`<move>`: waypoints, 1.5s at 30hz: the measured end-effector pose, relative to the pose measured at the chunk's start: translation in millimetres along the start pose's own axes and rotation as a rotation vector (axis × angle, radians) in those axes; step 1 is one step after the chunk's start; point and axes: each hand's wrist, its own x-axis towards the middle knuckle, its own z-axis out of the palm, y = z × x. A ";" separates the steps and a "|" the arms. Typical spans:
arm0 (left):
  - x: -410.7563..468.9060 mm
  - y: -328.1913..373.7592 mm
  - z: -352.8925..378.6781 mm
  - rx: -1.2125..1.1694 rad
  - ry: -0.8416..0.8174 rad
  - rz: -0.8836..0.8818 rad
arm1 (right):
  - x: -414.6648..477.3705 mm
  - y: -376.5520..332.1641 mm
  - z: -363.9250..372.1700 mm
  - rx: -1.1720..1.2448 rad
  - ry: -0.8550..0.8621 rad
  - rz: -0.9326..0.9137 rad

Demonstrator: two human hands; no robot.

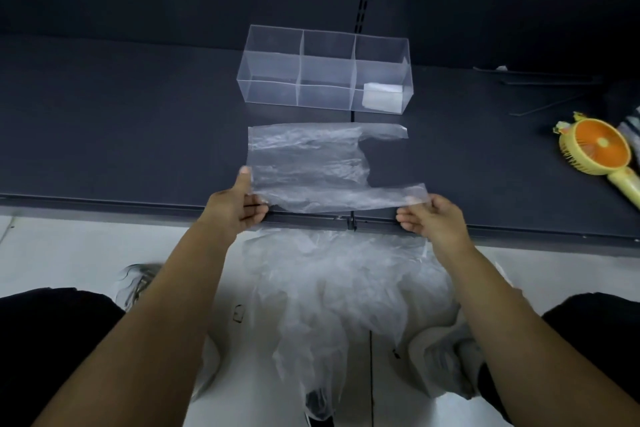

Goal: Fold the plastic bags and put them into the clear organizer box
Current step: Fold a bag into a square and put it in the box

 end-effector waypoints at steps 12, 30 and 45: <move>-23.8 -15.3 0.4 0.222 -0.054 -0.031 | 13.4 -27.1 -3.6 0.258 0.121 0.250; -17.2 0.2 4.6 0.902 0.467 0.685 | -9.3 -27.5 33.8 -0.831 0.575 -0.344; 70.9 -8.2 18.4 1.582 0.193 0.924 | 100.3 -9.5 92.2 -1.413 0.111 -0.534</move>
